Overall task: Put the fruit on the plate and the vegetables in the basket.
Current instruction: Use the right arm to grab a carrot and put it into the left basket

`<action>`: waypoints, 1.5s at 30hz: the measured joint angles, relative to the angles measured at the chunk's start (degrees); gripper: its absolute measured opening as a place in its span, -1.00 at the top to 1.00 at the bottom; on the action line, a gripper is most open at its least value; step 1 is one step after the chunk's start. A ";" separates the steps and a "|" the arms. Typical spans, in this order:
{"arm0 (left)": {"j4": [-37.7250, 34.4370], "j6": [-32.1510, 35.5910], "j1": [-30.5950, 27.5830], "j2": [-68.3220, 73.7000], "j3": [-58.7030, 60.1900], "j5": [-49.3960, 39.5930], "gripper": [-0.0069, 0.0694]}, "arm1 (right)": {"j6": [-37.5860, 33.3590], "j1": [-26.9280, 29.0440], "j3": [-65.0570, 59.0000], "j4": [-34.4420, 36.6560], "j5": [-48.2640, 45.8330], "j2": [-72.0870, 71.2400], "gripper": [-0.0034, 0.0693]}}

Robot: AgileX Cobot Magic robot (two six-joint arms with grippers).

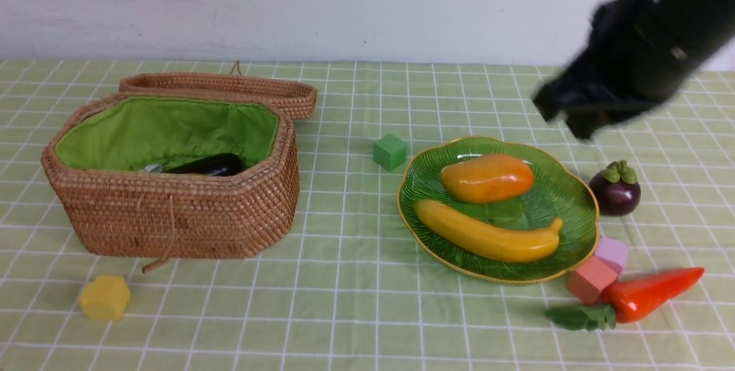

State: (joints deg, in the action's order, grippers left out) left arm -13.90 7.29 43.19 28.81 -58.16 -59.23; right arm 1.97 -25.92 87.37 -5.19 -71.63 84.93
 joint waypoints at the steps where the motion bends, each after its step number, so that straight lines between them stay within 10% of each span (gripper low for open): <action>1: 0.00 0.00 0.00 0.00 0.10 -0.08 0.85 | 0.17 0.54 -1.90 -0.17 -0.07 -0.74 0.92; 10: 0.00 1.30 0.00 0.00 3.04 -0.38 0.85 | 13.02 23.04 -24.50 7.46 6.19 -4.02 0.57; 22: -1.30 3.24 0.00 0.00 3.04 -0.33 0.84 | 24.37 28.16 -28.25 15.66 22.56 3.99 -0.60; 45: -1.42 3.41 0.00 0.00 3.04 -0.37 0.83 | 25.24 28.27 -28.16 14.91 29.59 14.85 -0.43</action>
State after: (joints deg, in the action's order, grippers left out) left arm -15.33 10.70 43.19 28.81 -55.12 -59.60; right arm 27.22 2.34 59.21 9.73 -42.04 99.78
